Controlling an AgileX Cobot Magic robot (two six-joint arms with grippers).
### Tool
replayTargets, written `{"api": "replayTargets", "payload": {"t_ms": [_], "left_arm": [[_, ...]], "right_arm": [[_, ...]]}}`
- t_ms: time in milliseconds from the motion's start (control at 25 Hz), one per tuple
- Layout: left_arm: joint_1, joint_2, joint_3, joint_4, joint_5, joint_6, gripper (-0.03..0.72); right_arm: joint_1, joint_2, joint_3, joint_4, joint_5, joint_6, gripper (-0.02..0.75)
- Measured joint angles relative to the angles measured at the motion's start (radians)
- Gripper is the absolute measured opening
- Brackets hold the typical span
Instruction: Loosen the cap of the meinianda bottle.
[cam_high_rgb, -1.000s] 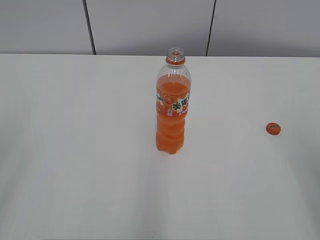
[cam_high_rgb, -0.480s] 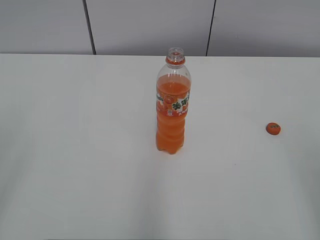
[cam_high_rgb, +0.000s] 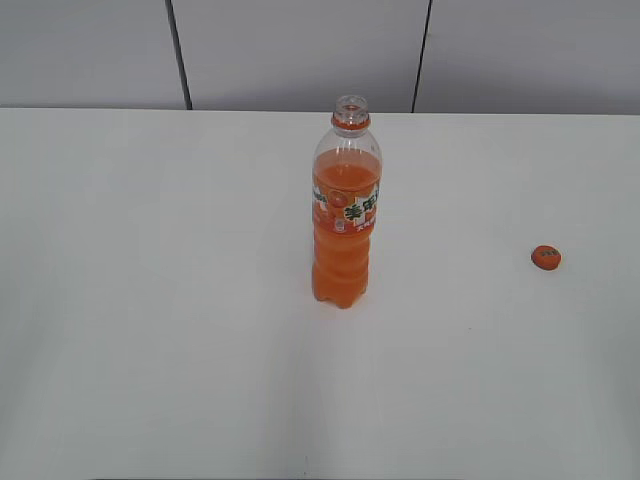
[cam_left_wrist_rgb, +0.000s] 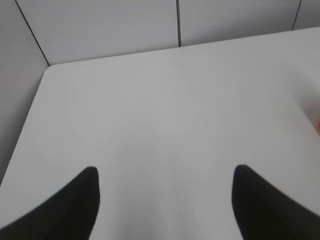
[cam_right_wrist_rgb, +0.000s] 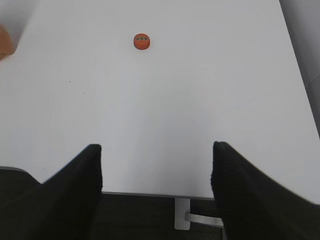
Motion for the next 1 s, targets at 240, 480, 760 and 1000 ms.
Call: {"api": "replayTargets", "payload": {"t_ms": [240, 480, 760, 1000], "left_arm": [[0.000, -0.103, 0.040, 0.000, -0.008, 0.000, 0.500], [0.000, -0.167, 0.046, 0.000, 0.008, 0.000, 0.500], [0.000, -0.167, 0.075, -0.005, 0.081, 0.000, 0.500], [0.000, -0.167, 0.075, -0.006, 0.084, 0.000, 0.500]], "right_arm": [[0.000, -0.022, 0.026, 0.000, 0.045, -0.001, 0.513], [0.000, -0.022, 0.033, 0.000, 0.047, -0.001, 0.513], [0.000, -0.022, 0.035, 0.001, 0.038, -0.001, 0.512], [0.000, -0.022, 0.071, 0.004, -0.063, -0.001, 0.512]]}}
